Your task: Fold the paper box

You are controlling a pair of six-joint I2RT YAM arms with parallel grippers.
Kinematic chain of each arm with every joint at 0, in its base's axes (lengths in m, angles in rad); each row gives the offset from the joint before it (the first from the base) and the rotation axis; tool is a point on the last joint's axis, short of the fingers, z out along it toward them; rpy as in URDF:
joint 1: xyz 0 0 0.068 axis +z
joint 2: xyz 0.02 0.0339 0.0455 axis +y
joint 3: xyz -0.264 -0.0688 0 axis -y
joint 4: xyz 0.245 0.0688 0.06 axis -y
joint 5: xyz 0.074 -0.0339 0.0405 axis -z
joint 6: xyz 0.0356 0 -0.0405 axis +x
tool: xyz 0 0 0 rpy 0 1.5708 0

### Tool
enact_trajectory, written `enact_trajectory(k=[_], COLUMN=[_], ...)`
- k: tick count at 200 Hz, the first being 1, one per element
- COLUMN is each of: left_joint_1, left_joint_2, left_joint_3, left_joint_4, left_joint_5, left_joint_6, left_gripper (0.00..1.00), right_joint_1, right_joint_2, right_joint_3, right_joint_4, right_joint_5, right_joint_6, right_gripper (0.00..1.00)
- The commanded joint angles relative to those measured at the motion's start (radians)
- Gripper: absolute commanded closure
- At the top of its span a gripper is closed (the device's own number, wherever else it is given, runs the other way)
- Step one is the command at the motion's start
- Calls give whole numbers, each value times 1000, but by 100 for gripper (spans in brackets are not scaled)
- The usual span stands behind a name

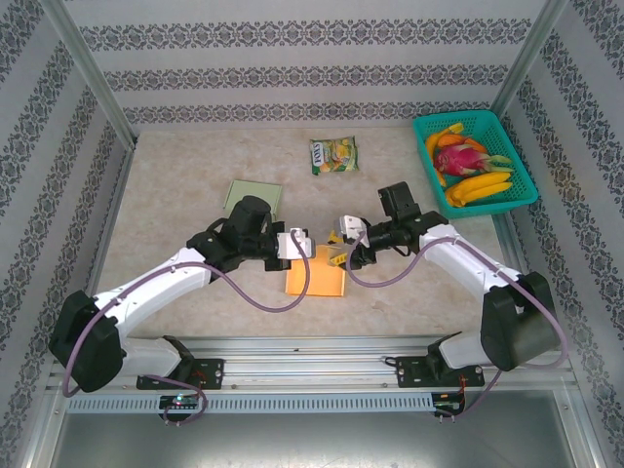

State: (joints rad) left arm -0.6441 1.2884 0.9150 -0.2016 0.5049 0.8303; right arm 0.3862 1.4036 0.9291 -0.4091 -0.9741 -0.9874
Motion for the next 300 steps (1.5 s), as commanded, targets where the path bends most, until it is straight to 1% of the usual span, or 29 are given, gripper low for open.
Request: enact_trajectory(k=[1, 11, 34, 55, 63, 70, 85, 96, 106, 117, 129, 148, 158, 167, 173, 176, 179, 181, 190, 194, 197, 204, 214, 226, 239, 259, 284, 300], left_joint_1=[-9, -11, -11, -11, -11, -12, -13, -12, -13, -12, -11, -8, -8, -8, -7, -7, -6, -5, 10, 25, 38, 71, 111, 159, 187, 197, 198, 197], left_joint_2=[-32, -37, -47, -55, -57, -60, -66, -76, -91, -116, -154, -224, -261, -295, -312, -321, -330, -332, -332, -323, -317, -304, -285, -268, -255, -205, -91, -9], left_joint_3=[-1, -5, -11, -10, -8, -8, -11, -22, -41, -79, -135, -227, -269, -280, -271, -257, -240, -227, -144, -107, -82, -46, -19, 2, 8, 48, 157, 229], left_joint_4=[110, 108, 110, 107, 105, 105, 105, 120, 148, 201, 279, 417, 472, 488, 474, 448, 410, 380, 197, 116, 59, -23, -94, -140, -142, -218, -321, -365], left_joint_5=[145, 160, 173, 171, 167, 159, 136, 112, 75, 34, -18, -86, -134, -205, -279, -333, -397, -453, -675, -737, -756, -738, -681, -596, -532, -562, -563, -505], left_joint_6=[-4, 2, 5, 6, 4, 1, -15, -36, -70, -123, -208, -341, -431, -546, -634, -707, -758, -819, -1024, -1097, -1137, -1212, -1300, -1398, -1490, -1672, -1786, -1806], left_gripper=[100, 100, 100, 100, 100, 100, 100, 89, 82, 68, 56, 46, 44, 45, 43, 42, 36, 32, 20, 16, 14, 11, 0, 0, 0, 0, 0, 0], right_joint_1=[29, 35, 46, 51, 51, 51, 44, 34, 21, 5, -14, -38, -49, -60, -67, -69, -72, -74, -80, -82, -84, -83, -83, -81, -78, -78, -72, -66], right_joint_2=[11, 12, 10, 9, 8, 5, 1, -3, -7, -15, -20, -23, -26, -30, -34, -36, -38, -40, -46, -48, -50, -54, -55, -53, -49, -43, -40, -40], right_joint_3=[-7, -5, -5, -4, -4, -6, -13, -23, -41, -66, -82, -103, -115, -129, -136, -141, -146, -149, -161, -166, -170, -177, -180, -178, -179, -186, -190, -193], right_joint_4=[79, 84, 96, 100, 99, 100, 107, 123, 158, 194, 214, 237, 254, 269, 283, 290, 297, 302, 321, 330, 338, 352, 368, 378, 380, 390, 397, 400], right_joint_5=[-55, -56, -56, -49, -42, -35, -18, -17, -20, -31, -34, -34, -36, -40, -44, -44, -44, -44, -45, -47, -47, -49, -56, -63, -61, -61, -71, -72], right_joint_6=[17, 18, 21, 22, 22, 21, 28, 37, 57, 65, 66, 67, 67, 69, 69, 70, 70, 70, 72, 74, 75, 75, 80, 82, 81, 79, 75, 72], right_gripper=[54, 58, 73, 92, 97, 100, 100, 100, 100, 100, 100, 100, 100, 100, 100, 100, 100, 100, 100, 100, 100, 100, 100, 100, 100, 100, 100, 100])
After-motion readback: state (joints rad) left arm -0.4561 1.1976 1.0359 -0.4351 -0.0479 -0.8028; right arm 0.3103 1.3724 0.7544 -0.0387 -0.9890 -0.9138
